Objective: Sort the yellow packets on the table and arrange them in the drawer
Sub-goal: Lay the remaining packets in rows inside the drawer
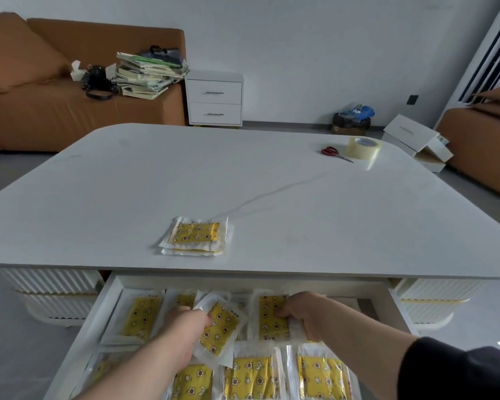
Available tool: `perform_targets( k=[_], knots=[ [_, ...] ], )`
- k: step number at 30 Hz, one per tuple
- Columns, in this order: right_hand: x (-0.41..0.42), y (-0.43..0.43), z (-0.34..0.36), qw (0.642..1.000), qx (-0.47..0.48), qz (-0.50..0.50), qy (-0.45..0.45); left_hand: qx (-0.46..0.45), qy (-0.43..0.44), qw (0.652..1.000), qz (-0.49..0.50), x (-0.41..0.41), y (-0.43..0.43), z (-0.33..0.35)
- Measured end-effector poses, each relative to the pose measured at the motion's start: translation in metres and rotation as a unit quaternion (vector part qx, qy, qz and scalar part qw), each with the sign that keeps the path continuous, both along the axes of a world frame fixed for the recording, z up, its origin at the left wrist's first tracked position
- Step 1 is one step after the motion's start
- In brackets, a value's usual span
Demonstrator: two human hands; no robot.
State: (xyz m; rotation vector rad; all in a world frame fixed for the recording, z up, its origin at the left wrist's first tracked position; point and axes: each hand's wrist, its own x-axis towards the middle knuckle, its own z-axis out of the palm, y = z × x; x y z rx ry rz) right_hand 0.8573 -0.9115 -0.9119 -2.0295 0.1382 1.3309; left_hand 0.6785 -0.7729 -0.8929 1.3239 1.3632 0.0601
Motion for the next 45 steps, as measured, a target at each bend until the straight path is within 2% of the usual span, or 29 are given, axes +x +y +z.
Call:
perform_targets(
  k=[6, 10, 18, 23, 26, 29, 35, 37, 39, 42, 45],
  knots=[
    [0.006, 0.0, -0.017, 1.0, -0.007, 0.006, 0.013, -0.015, 0.0, 1.0, 0.019, -0.004, 0.008, -0.004],
    [0.002, 0.001, -0.019, 1.0, -0.016, -0.008, -0.011, -0.007, -0.002, 1.0, 0.011, 0.004, 0.01, -0.005],
    [-0.016, 0.005, -0.001, 0.983, -0.097, 0.024, -0.151, 0.045, 0.003, 0.999, -0.013, 0.023, 0.001, -0.016],
    [-0.02, 0.005, 0.0, 0.964, -0.097, 0.11, -0.224, 0.082, 0.043, 0.994, -0.051, 0.026, 0.002, -0.022],
    [-0.023, 0.006, 0.002, 0.944, -0.089, 0.168, -0.27, 0.137, 0.089, 0.981, -0.108, 0.026, 0.001, -0.022],
    [-0.027, 0.004, 0.006, 0.895, -0.138, 0.268, -0.329, 0.194, 0.136, 0.949, -0.206, 0.021, -0.004, -0.016],
    [-0.033, 0.002, 0.014, 0.869, -0.136, 0.295, -0.373, 0.306, 0.141, 0.87, -0.36, 0.005, -0.008, -0.001],
    [-0.034, -0.001, 0.02, 0.847, -0.136, 0.326, -0.396, 0.338, 0.123, 0.838, -0.41, 0.001, -0.004, 0.003],
    [-0.035, -0.006, 0.024, 0.81, -0.146, 0.374, -0.427, 0.352, 0.122, 0.803, -0.465, -0.003, 0.003, 0.003],
    [-0.035, -0.015, 0.027, 0.725, -0.135, 0.484, -0.471, 0.358, 0.143, 0.732, -0.562, -0.009, 0.013, -0.003],
    [-0.036, -0.022, 0.024, 0.661, -0.079, 0.581, -0.469, 0.358, 0.153, 0.707, -0.59, -0.01, 0.017, -0.012]
  ],
)
